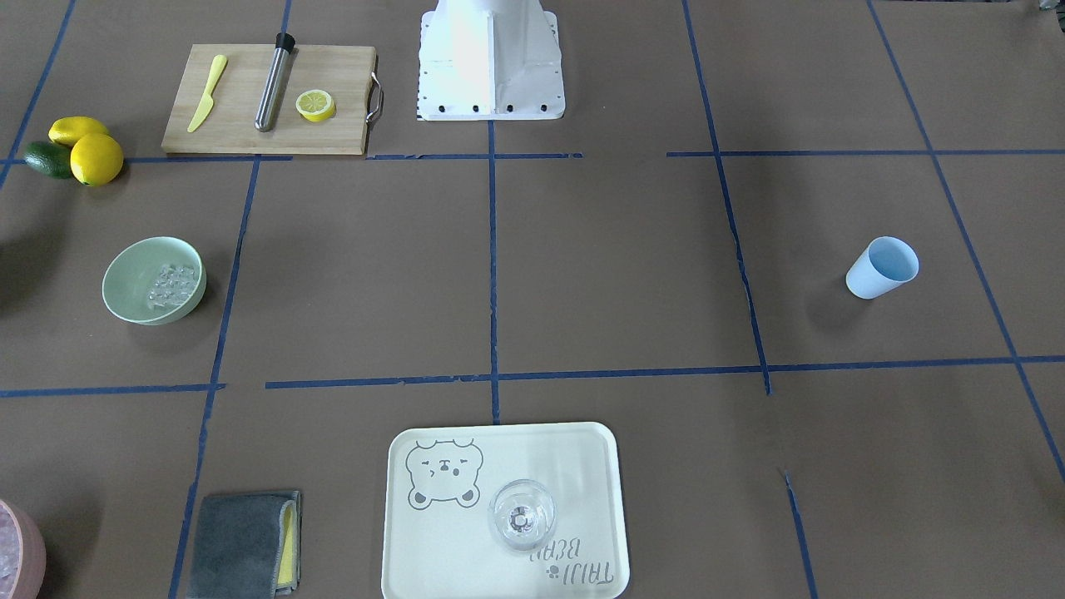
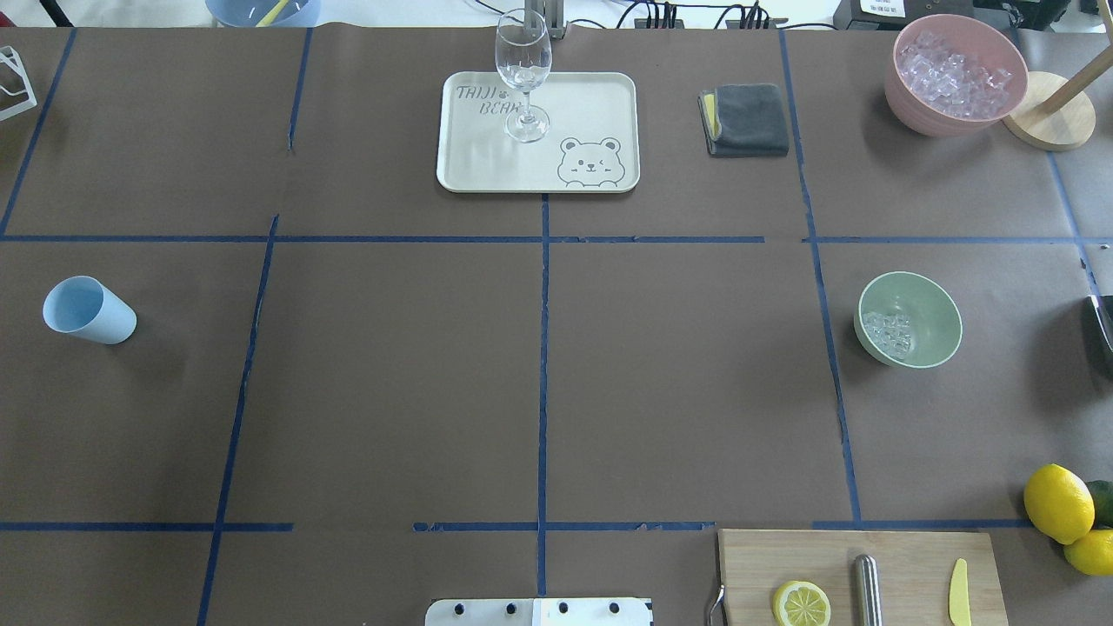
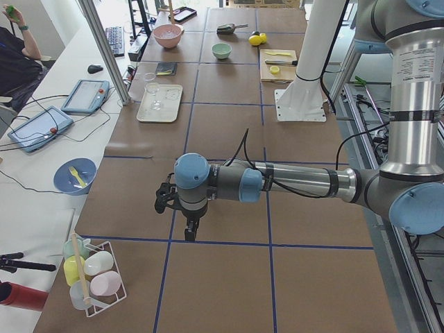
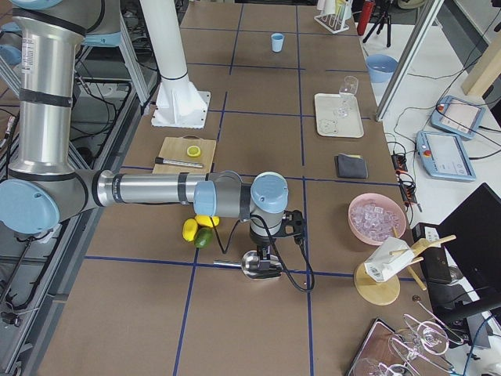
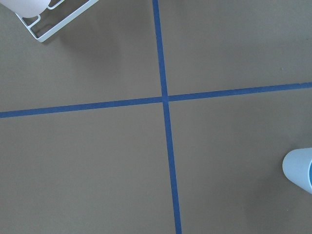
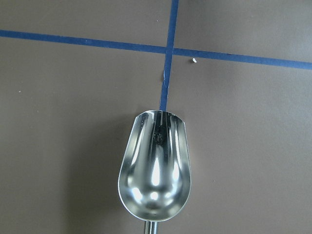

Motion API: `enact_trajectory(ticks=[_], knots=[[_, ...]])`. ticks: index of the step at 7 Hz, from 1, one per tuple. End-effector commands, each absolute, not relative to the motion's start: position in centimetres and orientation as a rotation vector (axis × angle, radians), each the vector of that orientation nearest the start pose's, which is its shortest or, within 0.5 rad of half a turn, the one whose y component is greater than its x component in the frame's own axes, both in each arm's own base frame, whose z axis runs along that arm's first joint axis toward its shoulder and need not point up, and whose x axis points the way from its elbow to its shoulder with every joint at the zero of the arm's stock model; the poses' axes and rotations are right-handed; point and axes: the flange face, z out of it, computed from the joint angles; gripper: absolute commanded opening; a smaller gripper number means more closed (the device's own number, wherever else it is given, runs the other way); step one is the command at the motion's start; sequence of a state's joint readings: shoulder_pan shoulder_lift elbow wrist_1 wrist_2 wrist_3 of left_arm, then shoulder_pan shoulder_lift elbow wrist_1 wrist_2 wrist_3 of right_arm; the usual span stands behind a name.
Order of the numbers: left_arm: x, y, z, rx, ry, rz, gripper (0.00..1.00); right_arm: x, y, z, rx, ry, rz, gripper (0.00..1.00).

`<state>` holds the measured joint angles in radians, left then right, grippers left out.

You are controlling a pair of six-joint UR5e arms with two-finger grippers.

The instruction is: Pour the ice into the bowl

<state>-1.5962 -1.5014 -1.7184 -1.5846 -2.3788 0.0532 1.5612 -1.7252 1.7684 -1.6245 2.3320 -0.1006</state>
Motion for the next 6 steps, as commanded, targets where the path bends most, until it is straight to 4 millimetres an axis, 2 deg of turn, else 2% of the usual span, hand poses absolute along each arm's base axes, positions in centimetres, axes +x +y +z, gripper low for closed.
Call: enact_trajectory(ticks=[1,5,6], knots=[[-7.3,-46.3,61.9,0.11,0.803,0.06,1.0,6.4,-42.3,64.0,0.049,-0.766,-0.103,1.0],[-7.1,-46.2,62.1,0.1,0.805,0.06,1.0,6.7,-43.9,62.1,0.09,-0.768,-0.108,1.0],[-7.1,-46.2,62.1,0.098,0.805,0.06,1.0,6.7,-43.9,62.2,0.087,-0.768,-0.107,1.0]])
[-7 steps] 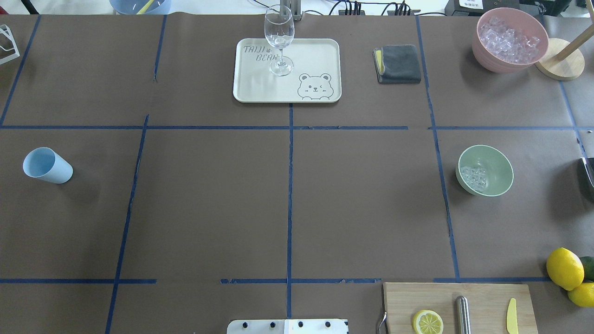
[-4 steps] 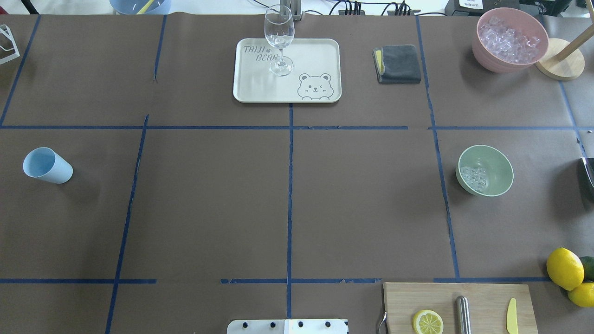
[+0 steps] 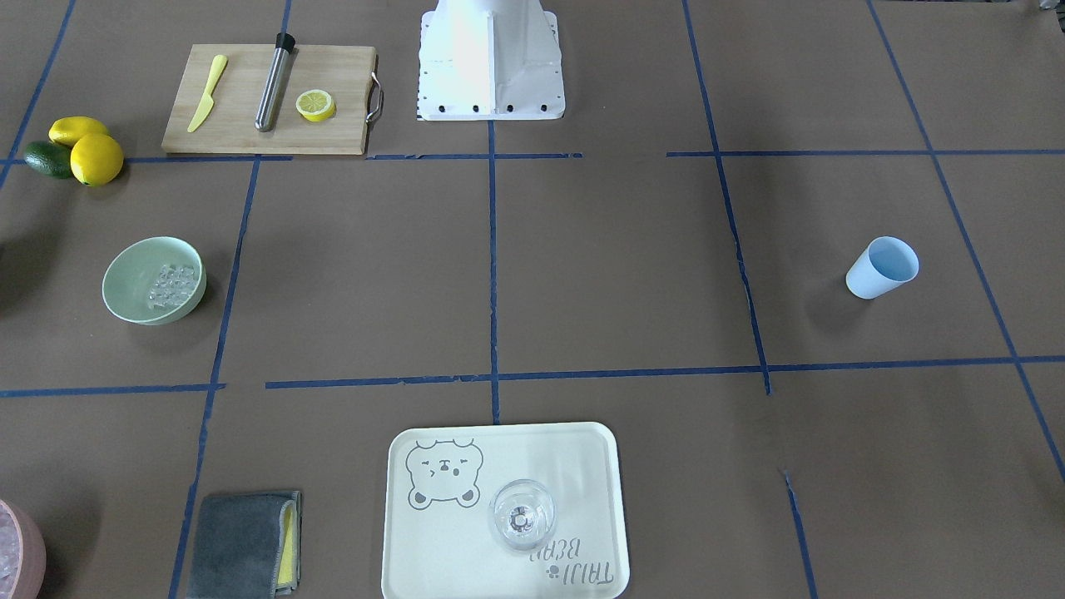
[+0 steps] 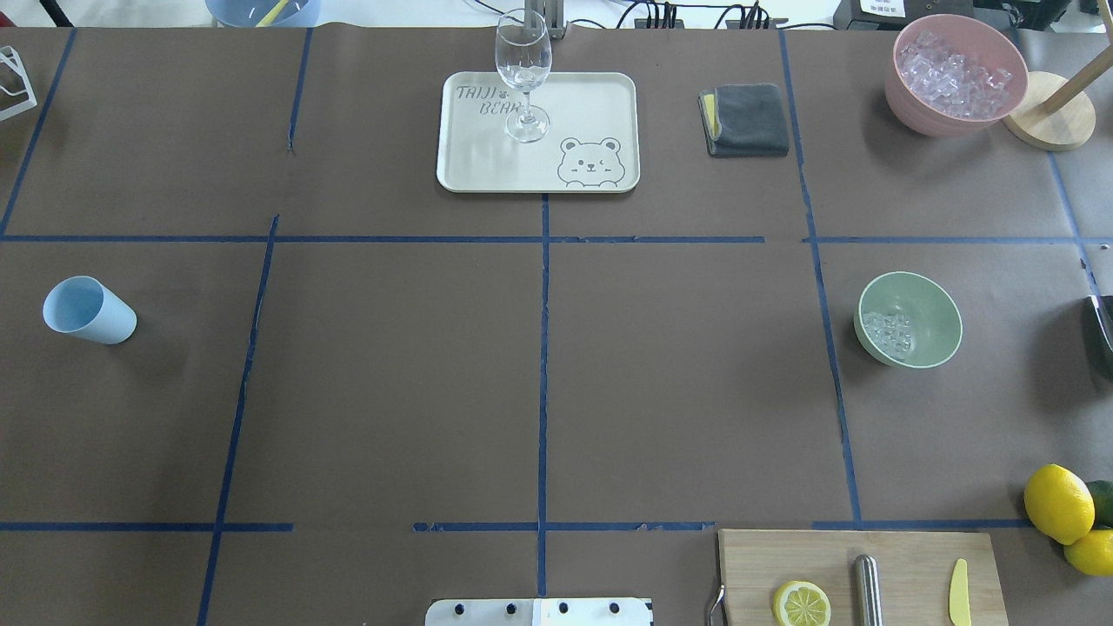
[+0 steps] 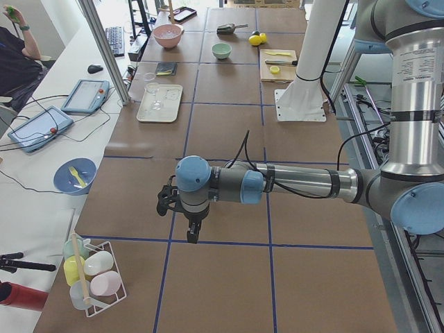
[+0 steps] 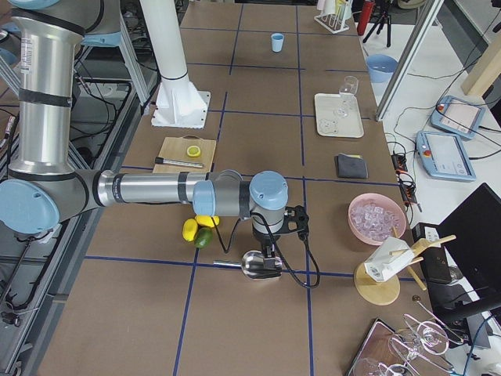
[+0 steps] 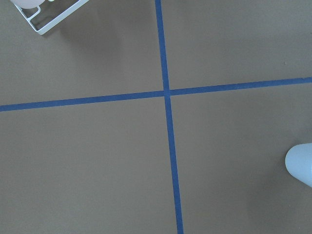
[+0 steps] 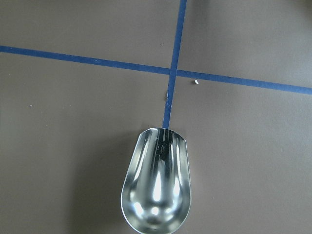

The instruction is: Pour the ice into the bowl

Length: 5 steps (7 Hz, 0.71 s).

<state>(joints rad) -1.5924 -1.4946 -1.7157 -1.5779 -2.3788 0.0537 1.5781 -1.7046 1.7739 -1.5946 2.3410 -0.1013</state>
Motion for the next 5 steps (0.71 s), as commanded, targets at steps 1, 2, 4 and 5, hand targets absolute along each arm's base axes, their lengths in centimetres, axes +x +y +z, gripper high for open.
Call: enact_trajectory(ticks=[1,2,4,5], knots=[[-7.12,-46.1,62.27,0.096,0.805,0.058,1.0,6.72,-44.04,62.04,0.09,-0.768,-0.108,1.0],[-7.11,-45.77,62.45,0.093,0.805,0.057,1.0,6.72,-44.05,61.96,0.091,-0.768,-0.109,1.0],[-7.11,-45.77,62.38,0.094,0.805,0.058,1.0,6.72,-44.04,62.03,0.09,-0.768,-0.108,1.0],[-7.11,-45.84,62.23,0.097,0.805,0.059,1.0,6.73,-43.98,62.17,0.089,-0.767,-0.108,1.0]])
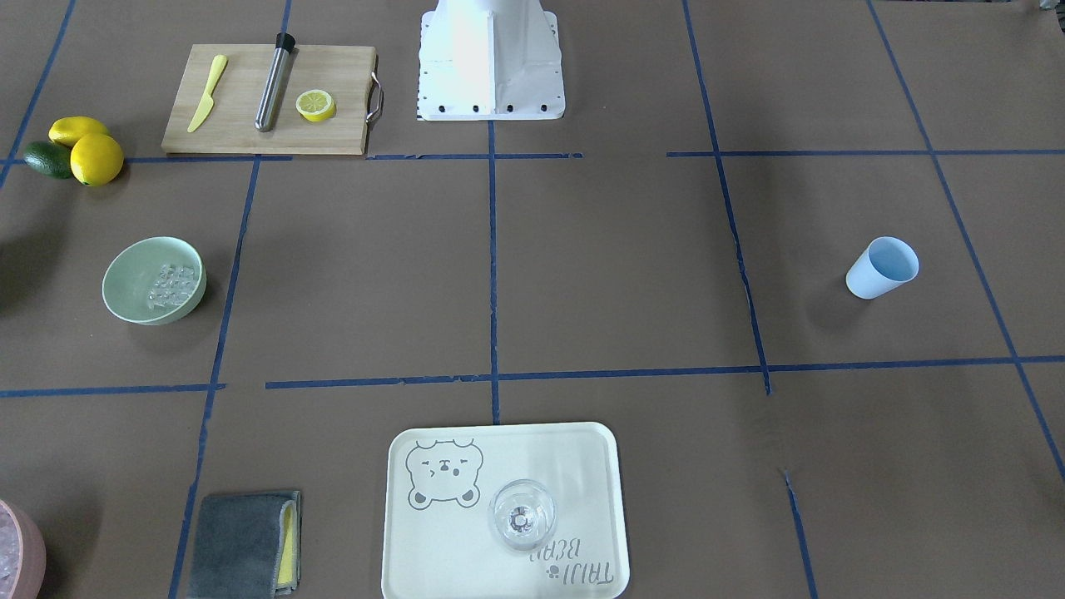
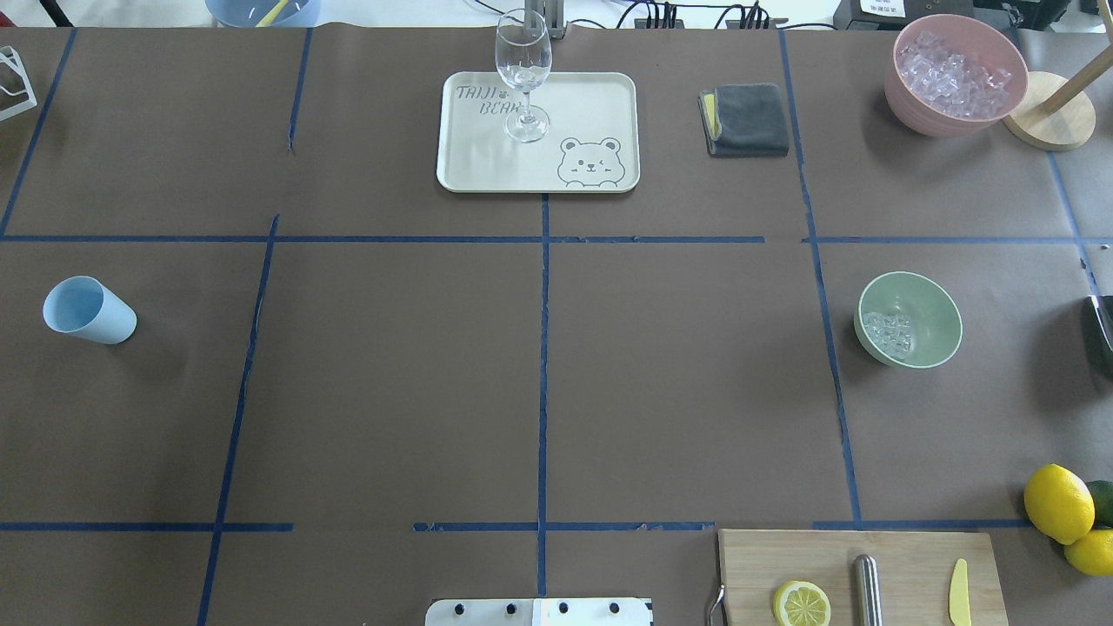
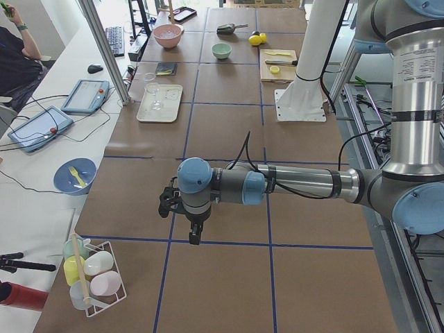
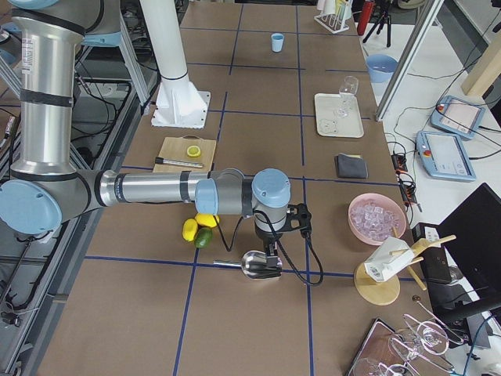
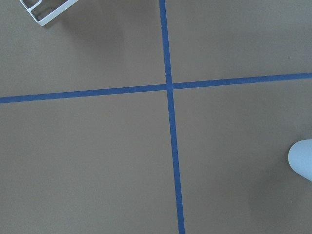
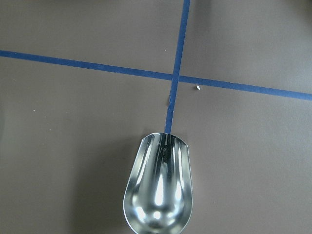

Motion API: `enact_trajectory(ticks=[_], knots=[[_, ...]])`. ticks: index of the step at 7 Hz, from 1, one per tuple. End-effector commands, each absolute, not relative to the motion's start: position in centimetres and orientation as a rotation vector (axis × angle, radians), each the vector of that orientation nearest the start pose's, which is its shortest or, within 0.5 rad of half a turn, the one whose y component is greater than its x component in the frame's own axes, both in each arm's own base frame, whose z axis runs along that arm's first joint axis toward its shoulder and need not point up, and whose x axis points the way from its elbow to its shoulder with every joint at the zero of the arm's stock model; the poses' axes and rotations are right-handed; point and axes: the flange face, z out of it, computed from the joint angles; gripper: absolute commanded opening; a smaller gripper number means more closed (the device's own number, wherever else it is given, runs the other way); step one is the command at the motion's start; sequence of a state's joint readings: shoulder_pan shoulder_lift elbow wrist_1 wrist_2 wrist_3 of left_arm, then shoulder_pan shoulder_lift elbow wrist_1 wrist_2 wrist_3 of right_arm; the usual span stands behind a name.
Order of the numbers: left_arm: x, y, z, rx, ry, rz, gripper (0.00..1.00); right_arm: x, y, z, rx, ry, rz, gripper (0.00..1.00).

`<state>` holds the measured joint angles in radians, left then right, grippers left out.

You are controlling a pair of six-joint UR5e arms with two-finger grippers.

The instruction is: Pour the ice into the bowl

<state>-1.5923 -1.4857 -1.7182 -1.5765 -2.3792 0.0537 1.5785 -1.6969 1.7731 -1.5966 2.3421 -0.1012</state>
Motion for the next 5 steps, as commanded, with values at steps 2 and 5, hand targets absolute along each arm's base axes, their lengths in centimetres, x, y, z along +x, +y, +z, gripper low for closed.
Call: enact_trajectory(ticks=[2,5], knots=[[-7.11,-45.78,62.3,0.096,0.805,0.058,1.0,6.73,-43.78,62.42,0.086,-0.767,-0.107,1.0],[-7.11,-45.77,62.38,0.094,0.805,0.058,1.0,6.72,-43.5,62.66,0.084,-0.768,-0.111,1.0]])
